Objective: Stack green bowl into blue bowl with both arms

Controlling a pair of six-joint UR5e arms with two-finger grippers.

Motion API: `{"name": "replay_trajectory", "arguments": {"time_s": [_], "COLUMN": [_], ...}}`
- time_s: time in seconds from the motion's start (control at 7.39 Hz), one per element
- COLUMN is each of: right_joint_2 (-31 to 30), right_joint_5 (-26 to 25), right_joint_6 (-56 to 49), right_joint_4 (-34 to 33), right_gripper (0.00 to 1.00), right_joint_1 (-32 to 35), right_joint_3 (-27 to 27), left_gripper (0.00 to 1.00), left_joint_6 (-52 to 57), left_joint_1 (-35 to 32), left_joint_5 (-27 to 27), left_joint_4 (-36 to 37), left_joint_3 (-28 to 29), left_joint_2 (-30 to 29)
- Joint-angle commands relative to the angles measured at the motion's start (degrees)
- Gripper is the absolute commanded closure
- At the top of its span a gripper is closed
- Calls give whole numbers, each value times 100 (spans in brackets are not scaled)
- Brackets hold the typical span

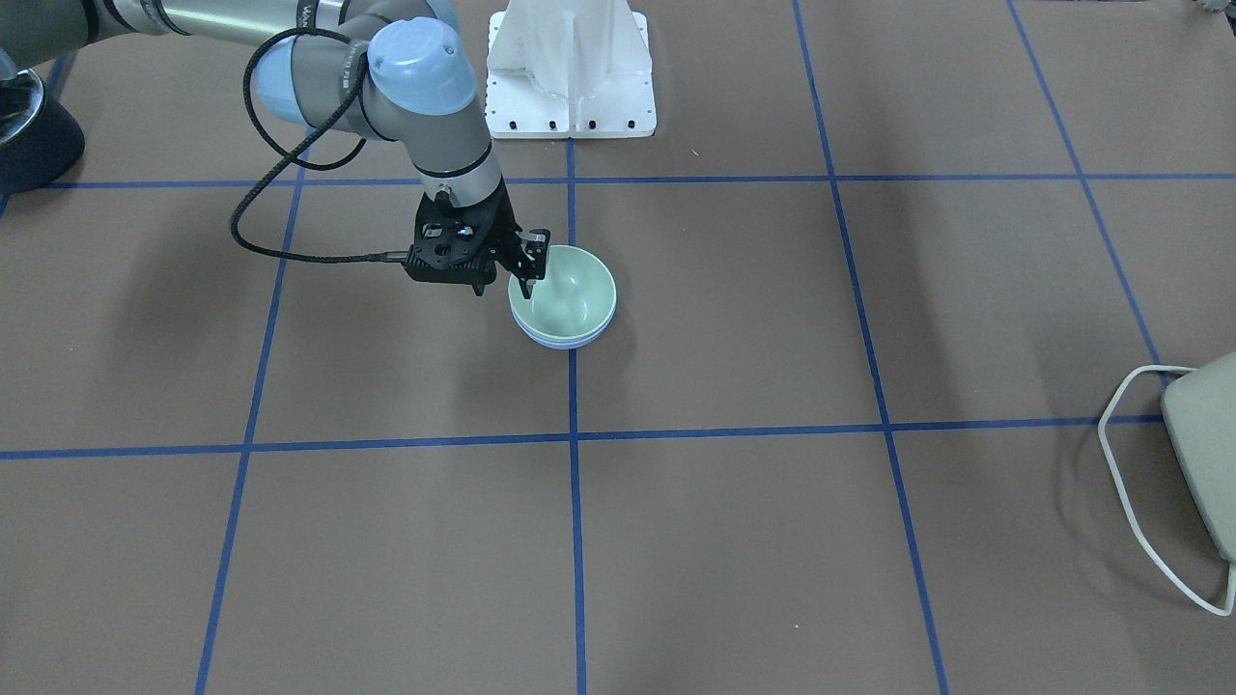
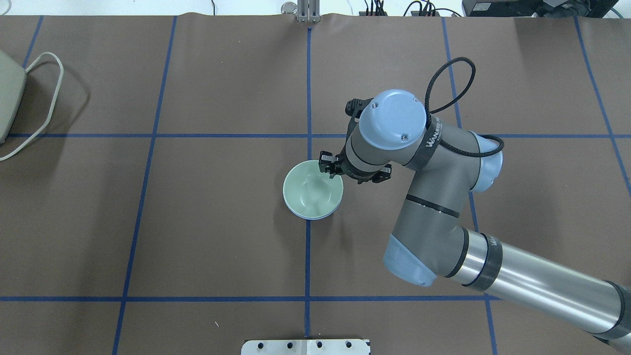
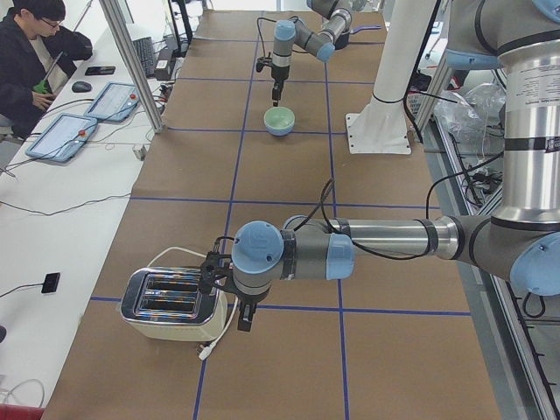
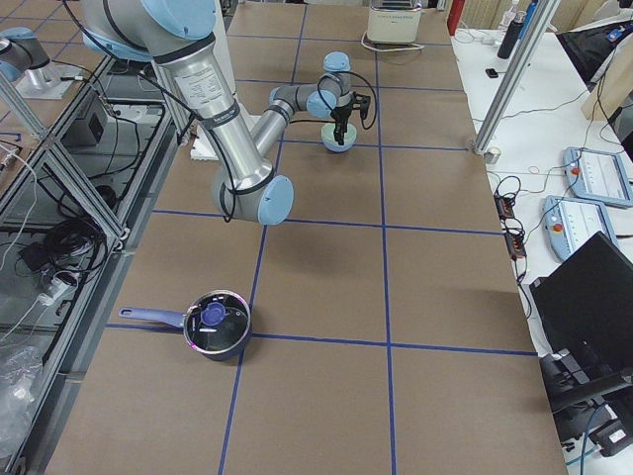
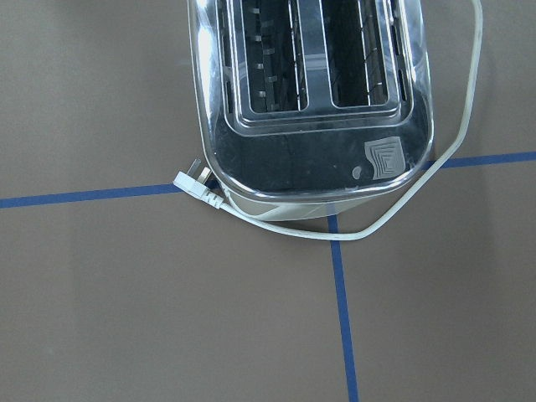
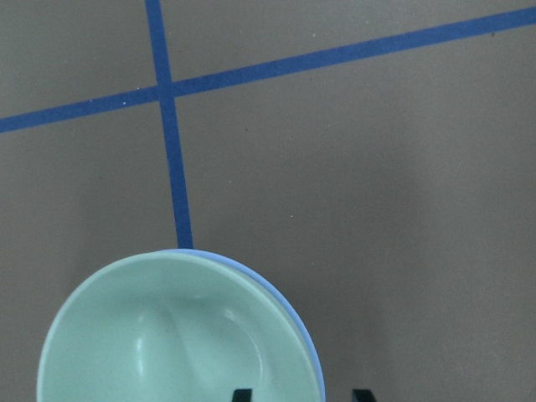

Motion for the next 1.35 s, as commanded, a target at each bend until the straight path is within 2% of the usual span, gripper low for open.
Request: {"name": "replay_trajectory", "arguments": {"time_s": [0.0, 0.14, 0.68, 0.95, 1.08, 1.22], "right_joint_2": [-190, -409, -1743, -2717, -3236, -3789], "right_joint_5": [613, 1009, 1539, 1706, 1838, 2057], "right_joint_6": [-1108, -1890, -5018, -6470, -6999, -7100], "right_joint_4": [-341, -341, -332, -314, -306, -271], "right_gripper": [0, 0, 0, 0, 0, 0], "right_joint_1": [1077, 1623, 3225, 4103, 4585, 4860], "right_joint_3": [80, 27, -69, -79, -53, -17], "left_gripper": [2, 2, 2, 2, 2, 2], "left_joint_6": [45, 62, -728, -729, -729, -729], "left_joint_1": [7, 7, 287, 612, 639, 639], "left_joint_5": [54, 20, 89, 475, 476, 468], "left_joint_4": [-199, -347, -393, -375, -375, -384], "left_joint_3": [222, 294, 224, 224, 207, 206], "left_joint_2": [90, 264, -49, -313, -358, -384]}}
